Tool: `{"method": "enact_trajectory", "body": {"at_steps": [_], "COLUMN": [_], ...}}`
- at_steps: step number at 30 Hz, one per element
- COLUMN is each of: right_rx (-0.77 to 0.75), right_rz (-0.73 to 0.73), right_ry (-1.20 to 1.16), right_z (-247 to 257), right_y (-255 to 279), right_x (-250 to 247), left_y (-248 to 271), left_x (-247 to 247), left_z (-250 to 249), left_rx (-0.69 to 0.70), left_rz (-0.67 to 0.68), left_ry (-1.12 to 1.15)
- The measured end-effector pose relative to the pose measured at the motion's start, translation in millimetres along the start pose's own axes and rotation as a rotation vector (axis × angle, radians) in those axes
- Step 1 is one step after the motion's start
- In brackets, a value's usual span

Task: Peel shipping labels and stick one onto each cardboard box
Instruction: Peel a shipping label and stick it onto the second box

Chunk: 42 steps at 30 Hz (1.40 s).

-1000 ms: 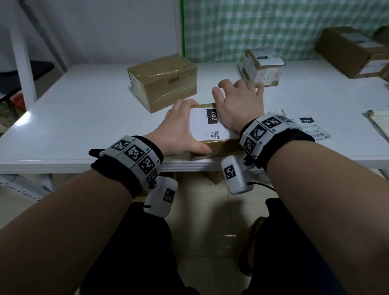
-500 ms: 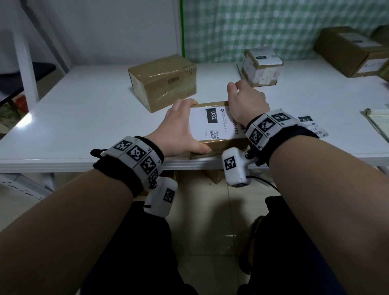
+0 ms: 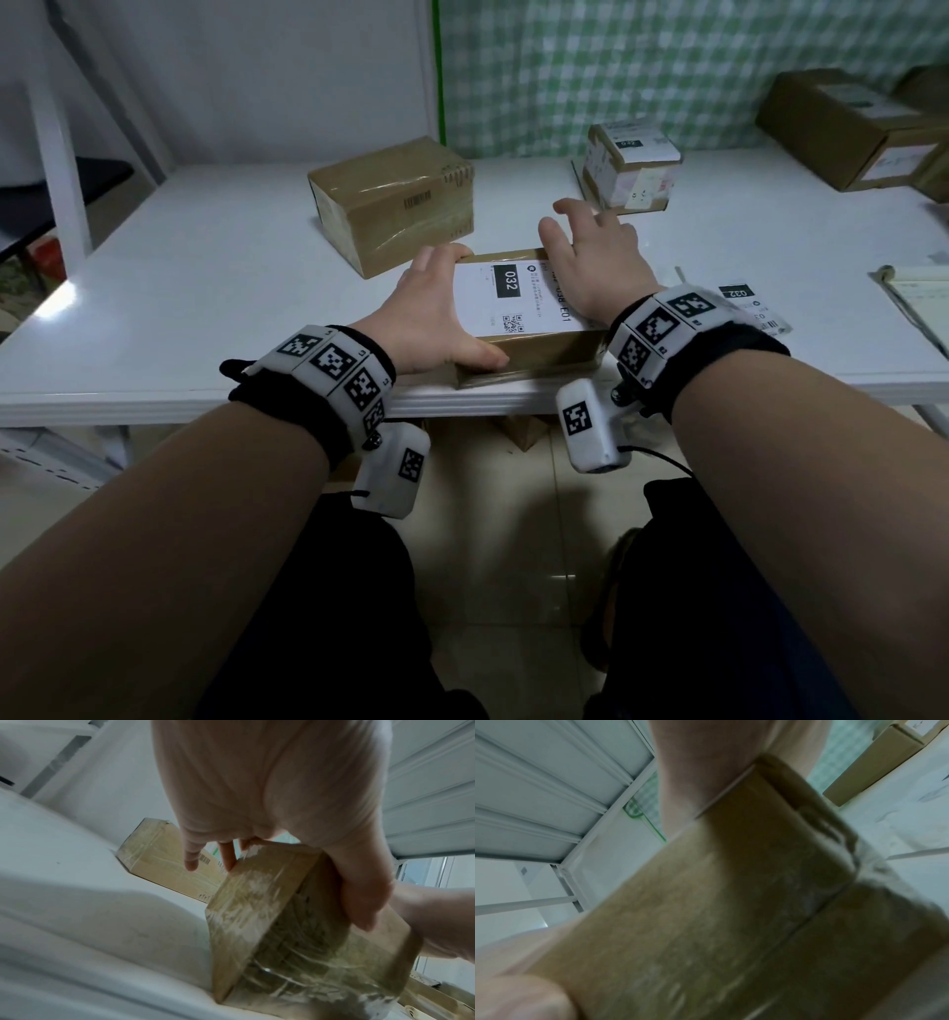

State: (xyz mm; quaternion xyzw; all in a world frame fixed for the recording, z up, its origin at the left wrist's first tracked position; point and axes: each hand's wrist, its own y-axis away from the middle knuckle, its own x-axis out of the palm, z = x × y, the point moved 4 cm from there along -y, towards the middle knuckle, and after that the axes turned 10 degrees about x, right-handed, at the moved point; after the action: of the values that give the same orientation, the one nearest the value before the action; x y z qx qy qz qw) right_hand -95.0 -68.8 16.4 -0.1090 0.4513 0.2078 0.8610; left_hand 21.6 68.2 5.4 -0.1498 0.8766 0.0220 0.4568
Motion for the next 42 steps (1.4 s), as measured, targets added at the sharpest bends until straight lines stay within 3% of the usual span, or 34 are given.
{"method": "enact_trajectory", "body": {"at_steps": [7,12,18,22,30,36,42], "right_rx": [-0.116,-0.139,-0.107,-0.108,-0.132,-0.194,-0.120], "right_rz": [0.063,0.110,0.291,0.340,0.333,0.334,0.338], "right_ry": [0.049,0.017,0.020,0.059,-0.092,-0.123,-0.047], "right_z": [-8.8,-23.2,-26.1,-28.2,-33.8,-32.9,-36.1], "right_y": [1.8,8.1,12.1,10.4,5.1,4.2,7.5], "right_x": [9.4,7.1,-0.3,-1.0,9.0,8.3,4.9], "left_y": [-11.8,-19.4,-29.0,-39.0,-58.5,-59.8,-54.6], "left_x": [-2.7,-7.3,-15.8,-19.5,33.4,50.3,34.0], "left_z": [3.3,4.8,-5.5,-25.2,-84.9,-73.3,-51.5], "left_rx": [-0.054,-0.091,-0.103,-0.072,0.012,0.054,-0.023], "left_rz": [0.073,0.150,0.303,0.379,0.223,0.160,0.190], "left_ry": [0.017,0.000,-0.119,-0.055,-0.266,-0.321,-0.374]}}
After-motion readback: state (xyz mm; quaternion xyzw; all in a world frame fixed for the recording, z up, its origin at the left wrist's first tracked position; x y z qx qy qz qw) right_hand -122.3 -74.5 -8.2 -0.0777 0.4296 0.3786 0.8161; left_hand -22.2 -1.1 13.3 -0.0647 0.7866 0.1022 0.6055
